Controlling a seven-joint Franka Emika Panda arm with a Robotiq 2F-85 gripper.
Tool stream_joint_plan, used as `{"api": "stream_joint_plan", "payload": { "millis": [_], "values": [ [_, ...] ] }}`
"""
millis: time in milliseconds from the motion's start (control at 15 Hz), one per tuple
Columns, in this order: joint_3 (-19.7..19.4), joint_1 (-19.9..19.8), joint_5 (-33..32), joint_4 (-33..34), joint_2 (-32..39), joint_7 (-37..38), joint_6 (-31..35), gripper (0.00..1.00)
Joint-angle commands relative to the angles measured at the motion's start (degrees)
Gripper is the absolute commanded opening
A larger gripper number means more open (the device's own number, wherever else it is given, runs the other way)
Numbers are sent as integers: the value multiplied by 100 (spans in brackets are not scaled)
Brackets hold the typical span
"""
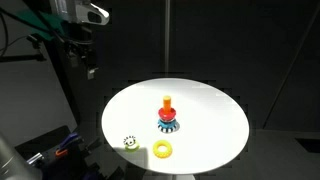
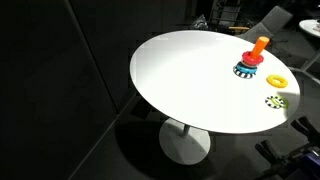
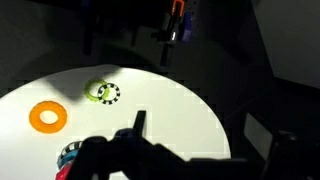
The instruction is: Put the orange ring on the orange stand
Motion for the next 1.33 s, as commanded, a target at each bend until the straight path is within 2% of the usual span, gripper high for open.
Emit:
{"api": "stream_joint_plan", "payload": {
  "millis": [0,333,600,1267],
  "values": [
    [78,-98,53,11,18,-58,-16,100],
    [78,-98,53,11,18,-58,-16,100],
    [304,-123,-32,106,188,162,138,100],
    [1033,-253,-404,495,1386,1265,1128,100]
  ]
}}
